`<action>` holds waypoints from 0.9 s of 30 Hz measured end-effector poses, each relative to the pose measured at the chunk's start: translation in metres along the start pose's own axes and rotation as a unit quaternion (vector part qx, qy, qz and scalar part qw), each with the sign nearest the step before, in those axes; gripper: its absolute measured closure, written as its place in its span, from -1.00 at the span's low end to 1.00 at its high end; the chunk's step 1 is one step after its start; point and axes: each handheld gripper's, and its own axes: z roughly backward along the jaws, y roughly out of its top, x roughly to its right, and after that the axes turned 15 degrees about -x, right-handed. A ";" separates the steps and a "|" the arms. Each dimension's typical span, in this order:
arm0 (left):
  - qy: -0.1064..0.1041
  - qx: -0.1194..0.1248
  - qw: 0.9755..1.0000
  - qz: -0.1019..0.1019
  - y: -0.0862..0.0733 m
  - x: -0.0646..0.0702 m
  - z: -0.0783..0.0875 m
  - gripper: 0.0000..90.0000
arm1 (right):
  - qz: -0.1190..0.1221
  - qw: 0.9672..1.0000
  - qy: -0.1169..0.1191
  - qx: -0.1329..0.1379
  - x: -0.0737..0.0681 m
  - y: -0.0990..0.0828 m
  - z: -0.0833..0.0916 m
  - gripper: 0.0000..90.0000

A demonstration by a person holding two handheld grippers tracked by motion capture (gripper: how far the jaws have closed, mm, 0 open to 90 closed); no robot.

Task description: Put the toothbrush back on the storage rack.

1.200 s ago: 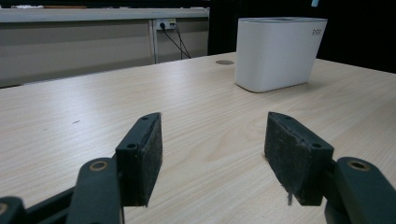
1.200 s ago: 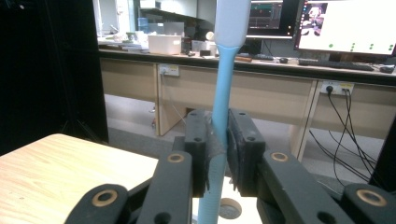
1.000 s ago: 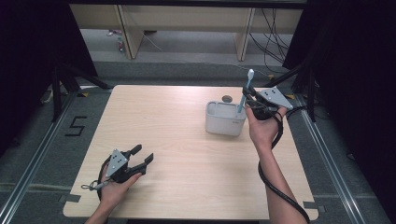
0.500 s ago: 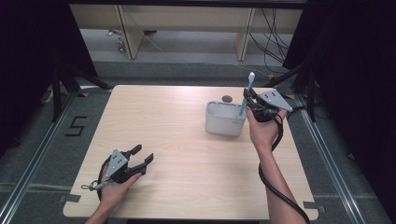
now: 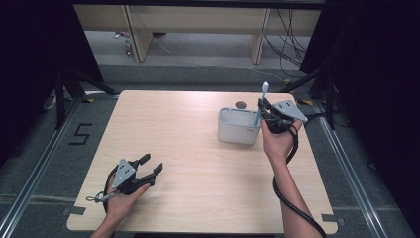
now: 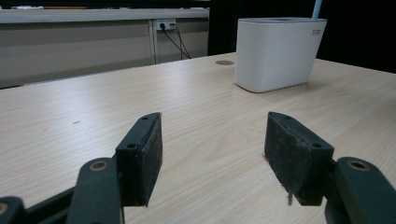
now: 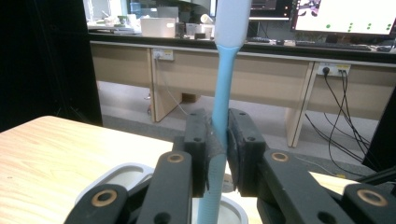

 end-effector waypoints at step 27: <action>-0.002 0.001 1.000 0.000 0.000 0.001 0.000 -0.19 | -0.004 1.000 -0.007 -0.023 -0.001 -0.023 -0.013 0.76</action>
